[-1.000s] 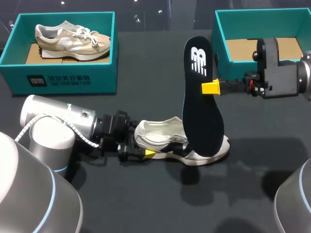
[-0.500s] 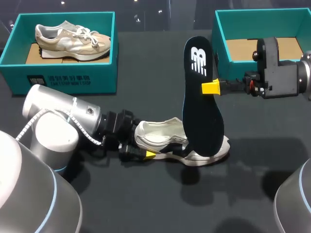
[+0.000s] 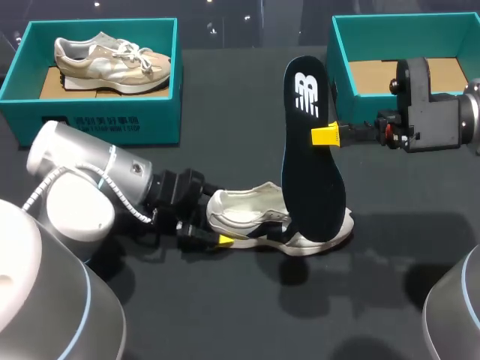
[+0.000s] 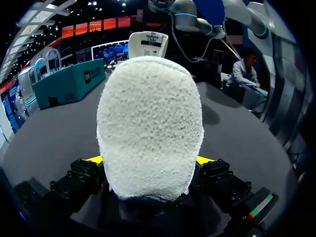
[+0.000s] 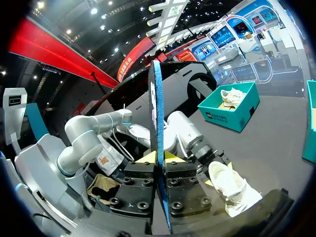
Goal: Take the shoe out of the shoebox, open the shoe tongue, remove and reinsert the insole, then place the shoe into the shoebox
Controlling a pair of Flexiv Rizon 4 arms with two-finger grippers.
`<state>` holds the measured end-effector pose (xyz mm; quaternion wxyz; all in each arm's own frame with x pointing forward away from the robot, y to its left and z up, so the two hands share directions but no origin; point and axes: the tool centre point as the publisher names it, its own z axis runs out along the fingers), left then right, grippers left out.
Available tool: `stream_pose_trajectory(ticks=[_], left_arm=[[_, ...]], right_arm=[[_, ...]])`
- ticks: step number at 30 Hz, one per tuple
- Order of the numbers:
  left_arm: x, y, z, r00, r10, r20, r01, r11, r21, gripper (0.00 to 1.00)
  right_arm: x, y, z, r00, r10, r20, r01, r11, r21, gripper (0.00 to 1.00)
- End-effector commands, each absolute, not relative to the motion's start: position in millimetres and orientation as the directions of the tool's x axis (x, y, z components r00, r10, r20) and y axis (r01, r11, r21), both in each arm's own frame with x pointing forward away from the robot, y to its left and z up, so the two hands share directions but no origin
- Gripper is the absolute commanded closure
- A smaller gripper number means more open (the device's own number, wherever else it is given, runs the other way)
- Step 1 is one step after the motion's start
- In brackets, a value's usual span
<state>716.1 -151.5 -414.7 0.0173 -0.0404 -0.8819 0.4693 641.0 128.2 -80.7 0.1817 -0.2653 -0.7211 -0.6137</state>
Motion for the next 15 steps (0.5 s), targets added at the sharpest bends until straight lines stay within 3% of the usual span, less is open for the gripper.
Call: stream_pose_trajectory(ticks=[1,6,10,15], left_arm=[[716,-147,-408,-0.996,0.089,0.007,0.048,0.604,-0.796,0.00],[715,-133,-400,-0.994,0.110,0.019,0.061,0.676,-0.735,0.00],[717,-120,-392,-0.995,0.058,-0.086,0.099,0.772,-0.628,0.00],[717,-120,-392,-0.995,0.058,-0.086,0.099,0.772,-0.628,0.00]], right_arm=[[641,130,-81,-0.792,0.161,0.588,0.607,0.106,0.788,1.00],[641,130,-81,-0.792,0.161,0.588,0.607,0.106,0.788,1.00],[641,130,-81,-0.792,0.161,0.588,0.607,0.106,0.788,1.00],[641,130,-81,-0.792,0.161,0.588,0.607,0.106,0.788,1.00]])
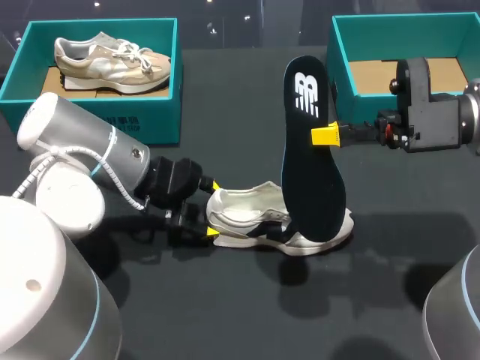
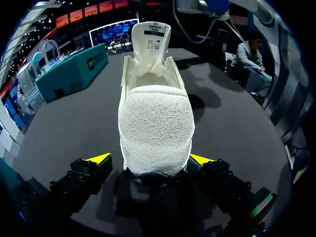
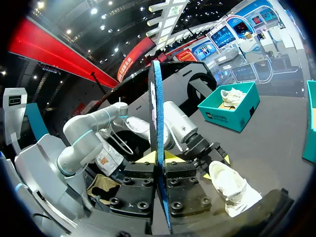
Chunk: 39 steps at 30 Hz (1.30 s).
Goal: Take the shoe out of the shoebox, open the shoe tongue, remove and reinsert the insole, then place the shoe into the shoebox
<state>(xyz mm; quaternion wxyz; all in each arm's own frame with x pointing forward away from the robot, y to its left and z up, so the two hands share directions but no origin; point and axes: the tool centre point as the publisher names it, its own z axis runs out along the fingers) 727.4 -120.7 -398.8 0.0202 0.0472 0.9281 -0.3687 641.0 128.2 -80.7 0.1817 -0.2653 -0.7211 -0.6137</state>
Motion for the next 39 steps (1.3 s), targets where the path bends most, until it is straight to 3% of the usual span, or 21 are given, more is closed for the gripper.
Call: stream_pose_trajectory(ticks=[1,10,13,15,17,28,39], left_arm=[[717,-120,-392,-0.995,0.058,-0.086,0.099,0.772,-0.628,0.00],[721,-119,-385,-0.995,0.087,-0.052,0.101,0.801,-0.590,0.00],[722,-120,-376,-0.993,0.118,0.009,0.098,0.867,-0.489,0.00],[725,-123,-372,-0.994,0.073,0.084,0.045,0.954,-0.297,0.00],[722,-122,-365,-0.997,0.058,0.054,0.047,0.980,-0.195,0.00],[722,-122,-365,-0.997,0.058,0.054,0.047,0.980,-0.195,0.00],[722,-133,-352,-0.996,0.093,0.011,0.091,0.990,-0.106,0.00]], right_arm=[[641,130,-81,-0.792,0.161,0.588,0.607,0.106,0.788,1.00],[641,130,-81,-0.792,0.161,0.588,0.607,0.106,0.788,1.00],[641,130,-81,-0.792,0.161,0.588,0.607,0.106,0.788,1.00],[641,130,-81,-0.792,0.161,0.588,0.607,0.106,0.788,1.00],[641,130,-81,-0.792,0.161,0.588,0.607,0.106,0.788,1.00],[641,130,-81,-0.792,0.161,0.588,0.607,0.106,0.788,1.00],[641,130,-81,-0.792,0.161,0.588,0.607,0.106,0.788,1.00]])
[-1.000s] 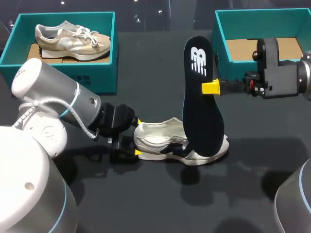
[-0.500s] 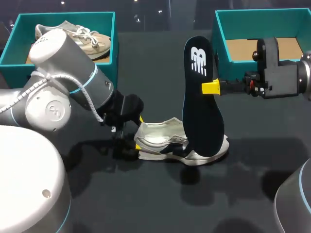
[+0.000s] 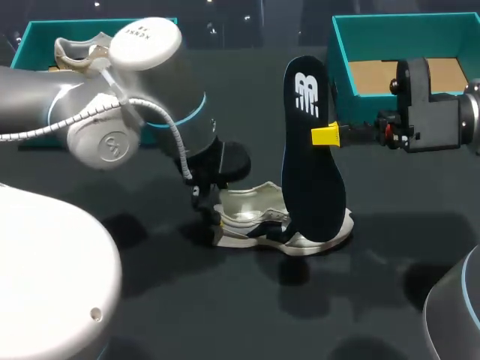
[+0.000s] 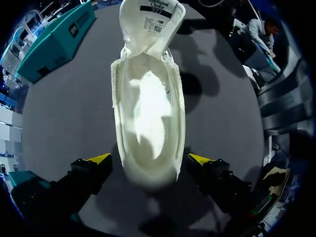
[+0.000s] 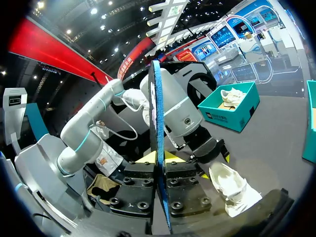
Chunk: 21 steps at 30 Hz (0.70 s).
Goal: Take the shoe out of the shoebox, open the shoe tongue, remove and reinsert the insole, then place the shoe into the shoebox
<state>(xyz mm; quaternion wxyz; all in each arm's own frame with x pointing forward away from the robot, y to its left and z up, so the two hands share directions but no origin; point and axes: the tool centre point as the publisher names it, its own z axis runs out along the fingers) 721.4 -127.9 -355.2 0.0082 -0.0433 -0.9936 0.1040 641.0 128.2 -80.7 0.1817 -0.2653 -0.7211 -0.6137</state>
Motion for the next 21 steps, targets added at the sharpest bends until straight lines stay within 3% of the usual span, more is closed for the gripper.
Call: stream_pose_trajectory(ticks=[1,21], left_arm=[[722,-134,-353,-0.995,0.095,0.015,0.093,0.991,-0.100,0.00],[734,-167,-325,-0.993,0.113,-0.009,0.114,0.989,-0.099,0.00]], right_arm=[[641,130,-81,-0.792,0.161,0.588,0.607,0.106,0.788,1.00],[641,130,-81,-0.792,0.161,0.588,0.607,0.106,0.788,1.00]])
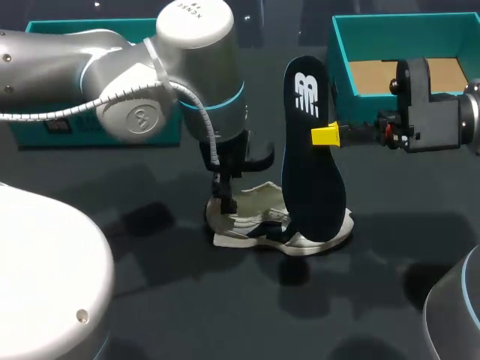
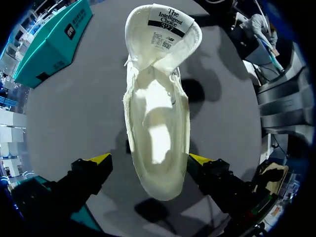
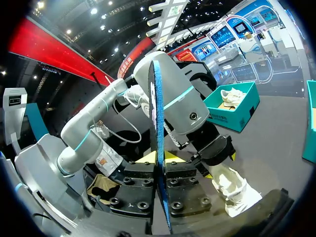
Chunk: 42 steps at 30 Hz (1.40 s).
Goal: Take the shoe out of the shoebox, open the shoe tongue, remove and reinsert the insole, then place the shoe into the shoebox
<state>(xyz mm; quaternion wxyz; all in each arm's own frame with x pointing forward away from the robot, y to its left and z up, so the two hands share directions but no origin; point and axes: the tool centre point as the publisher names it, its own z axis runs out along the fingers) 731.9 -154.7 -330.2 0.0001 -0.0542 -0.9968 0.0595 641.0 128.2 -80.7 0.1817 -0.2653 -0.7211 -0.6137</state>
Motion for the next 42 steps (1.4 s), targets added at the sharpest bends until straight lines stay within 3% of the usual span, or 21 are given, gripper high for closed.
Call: stream_pose_trajectory(ticks=[1,5,13,24,28,37,38,40,42], left_arm=[[736,-171,-325,-0.993,0.116,-0.015,0.117,0.989,-0.095,0.00],[744,-188,-329,-0.992,0.123,-0.025,0.125,0.988,-0.090,0.02],[761,-206,-347,-0.995,0.105,0.004,0.103,0.989,-0.109,0.25],[753,-214,-365,-0.991,0.128,0.049,0.122,0.986,-0.110,0.34],[750,-215,-370,-0.988,0.140,0.067,0.132,0.985,-0.112,0.49],[750,-215,-378,-0.985,0.143,0.093,0.133,0.986,-0.105,0.56],[750,-215,-378,-0.985,0.145,0.096,0.134,0.985,-0.106,0.62],[750,-215,-378,-0.984,0.147,0.096,0.137,0.985,-0.106,1.00],[750,-216,-378,-0.983,0.153,0.097,0.143,0.984,-0.105,1.00]], right_arm=[[641,130,-81,-0.792,0.161,0.588,0.607,0.106,0.788,1.00],[641,130,-81,-0.792,0.161,0.588,0.607,0.106,0.788,1.00],[641,130,-81,-0.792,0.161,0.588,0.607,0.106,0.788,1.00],[641,130,-81,-0.792,0.161,0.588,0.607,0.106,0.788,1.00],[641,130,-81,-0.792,0.161,0.588,0.607,0.106,0.788,1.00],[641,130,-81,-0.792,0.161,0.588,0.607,0.106,0.788,1.00],[641,130,-81,-0.792,0.161,0.588,0.607,0.106,0.788,1.00],[641,130,-81,-0.792,0.161,0.588,0.607,0.106,0.788,1.00],[641,130,-81,-0.792,0.161,0.588,0.607,0.106,0.788,1.00]])
